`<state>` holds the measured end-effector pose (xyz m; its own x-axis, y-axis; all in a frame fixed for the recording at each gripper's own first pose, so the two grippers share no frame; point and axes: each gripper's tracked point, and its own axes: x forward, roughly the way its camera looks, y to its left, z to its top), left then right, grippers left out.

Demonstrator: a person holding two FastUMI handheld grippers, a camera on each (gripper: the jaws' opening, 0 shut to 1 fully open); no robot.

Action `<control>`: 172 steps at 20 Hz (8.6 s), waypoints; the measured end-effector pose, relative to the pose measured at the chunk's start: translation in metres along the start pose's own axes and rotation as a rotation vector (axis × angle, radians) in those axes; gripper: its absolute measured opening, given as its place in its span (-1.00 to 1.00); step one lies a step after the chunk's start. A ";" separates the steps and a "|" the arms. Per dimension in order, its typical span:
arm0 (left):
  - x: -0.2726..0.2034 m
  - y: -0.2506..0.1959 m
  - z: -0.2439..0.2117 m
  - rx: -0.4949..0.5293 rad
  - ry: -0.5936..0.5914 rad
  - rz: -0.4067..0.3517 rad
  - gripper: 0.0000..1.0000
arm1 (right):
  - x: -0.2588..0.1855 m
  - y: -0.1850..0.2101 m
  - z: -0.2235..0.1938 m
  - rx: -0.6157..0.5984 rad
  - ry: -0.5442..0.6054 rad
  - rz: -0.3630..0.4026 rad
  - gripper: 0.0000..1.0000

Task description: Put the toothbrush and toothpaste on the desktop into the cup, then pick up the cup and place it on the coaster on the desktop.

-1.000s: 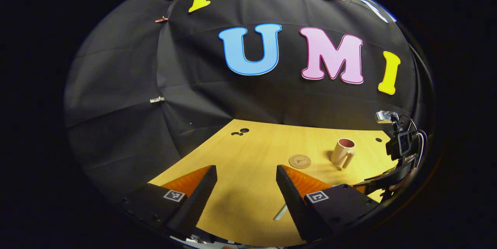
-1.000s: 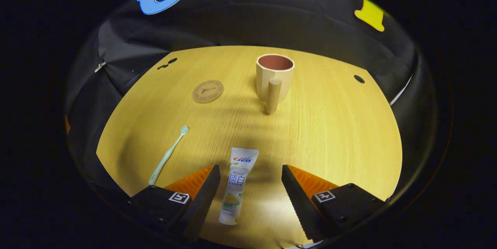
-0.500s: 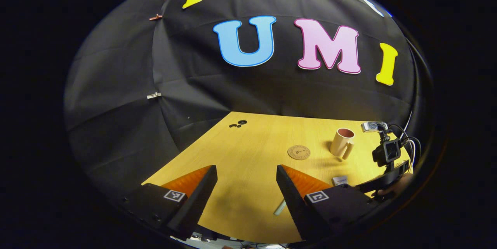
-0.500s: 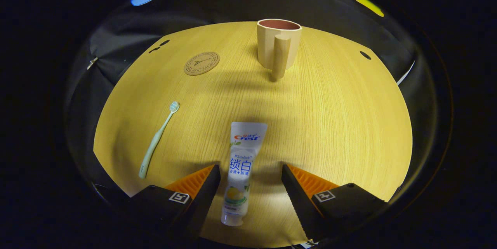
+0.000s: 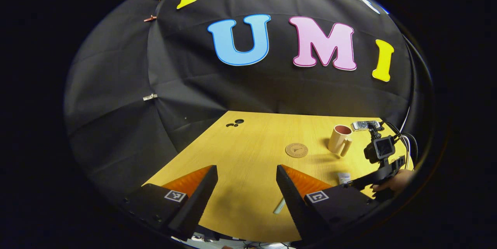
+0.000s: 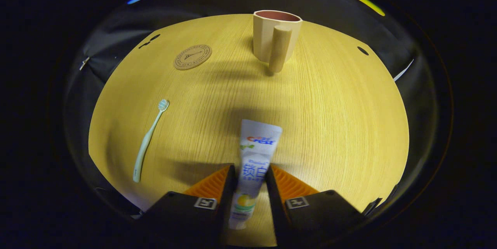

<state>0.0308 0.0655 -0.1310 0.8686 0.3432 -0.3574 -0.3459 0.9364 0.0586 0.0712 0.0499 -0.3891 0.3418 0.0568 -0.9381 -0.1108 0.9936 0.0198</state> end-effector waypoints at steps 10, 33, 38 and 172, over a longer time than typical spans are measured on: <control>-0.006 -0.020 -0.012 0.006 0.043 -0.091 0.93 | -0.008 0.001 -0.015 -0.002 0.026 0.156 -0.55; 0.109 -0.094 -0.176 0.255 0.735 -0.340 0.89 | -0.117 -0.077 0.004 0.102 -0.261 0.194 -0.55; 0.113 -0.094 -0.178 0.298 0.820 -0.374 0.70 | -0.116 -0.075 0.009 0.105 -0.273 0.211 -0.55; 0.086 -0.068 -0.021 -0.091 -0.018 -0.228 1.00 | 0.013 -0.038 0.223 0.042 0.052 0.191 0.95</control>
<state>0.1216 0.0300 -0.1849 0.9338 0.1256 -0.3349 -0.1698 0.9797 -0.1061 0.2883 0.0344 -0.3251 0.2695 0.2405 -0.9325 -0.1293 0.9686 0.2124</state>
